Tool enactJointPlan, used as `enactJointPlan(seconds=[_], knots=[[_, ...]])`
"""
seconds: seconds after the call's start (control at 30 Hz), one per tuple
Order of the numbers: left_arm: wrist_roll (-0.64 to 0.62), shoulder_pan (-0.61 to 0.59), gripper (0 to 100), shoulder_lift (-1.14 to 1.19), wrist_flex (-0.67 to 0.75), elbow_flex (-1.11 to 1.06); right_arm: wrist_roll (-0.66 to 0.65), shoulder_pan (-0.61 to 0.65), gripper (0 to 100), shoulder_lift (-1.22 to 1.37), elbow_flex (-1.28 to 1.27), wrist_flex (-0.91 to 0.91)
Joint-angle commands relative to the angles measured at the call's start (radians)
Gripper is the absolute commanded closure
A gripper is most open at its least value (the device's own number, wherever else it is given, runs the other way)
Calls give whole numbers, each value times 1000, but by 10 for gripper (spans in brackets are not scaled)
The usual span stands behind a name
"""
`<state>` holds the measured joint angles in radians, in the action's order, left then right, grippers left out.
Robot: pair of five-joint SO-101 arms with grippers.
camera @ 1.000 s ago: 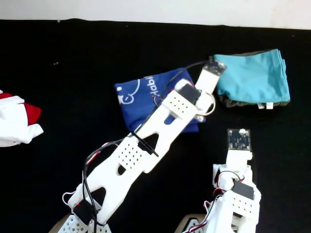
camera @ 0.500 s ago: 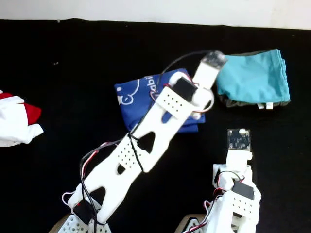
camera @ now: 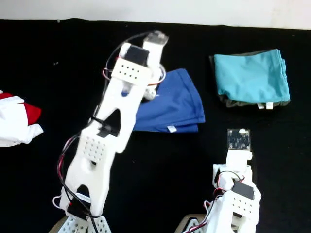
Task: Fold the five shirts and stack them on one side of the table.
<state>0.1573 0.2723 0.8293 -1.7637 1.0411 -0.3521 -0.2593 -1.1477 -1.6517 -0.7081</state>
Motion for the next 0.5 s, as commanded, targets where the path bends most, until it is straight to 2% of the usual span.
enactJointPlan(seconds=[0.0,0.23,0.47], knots=[[-9,-22,991,-74,51,-166,-8,-12,983,-2,-18,19],[-48,-47,991,-81,120,-389,-8,-12,983,-2,-18,19],[-49,-101,991,-177,97,-417,-8,-12,983,-2,-18,19]])
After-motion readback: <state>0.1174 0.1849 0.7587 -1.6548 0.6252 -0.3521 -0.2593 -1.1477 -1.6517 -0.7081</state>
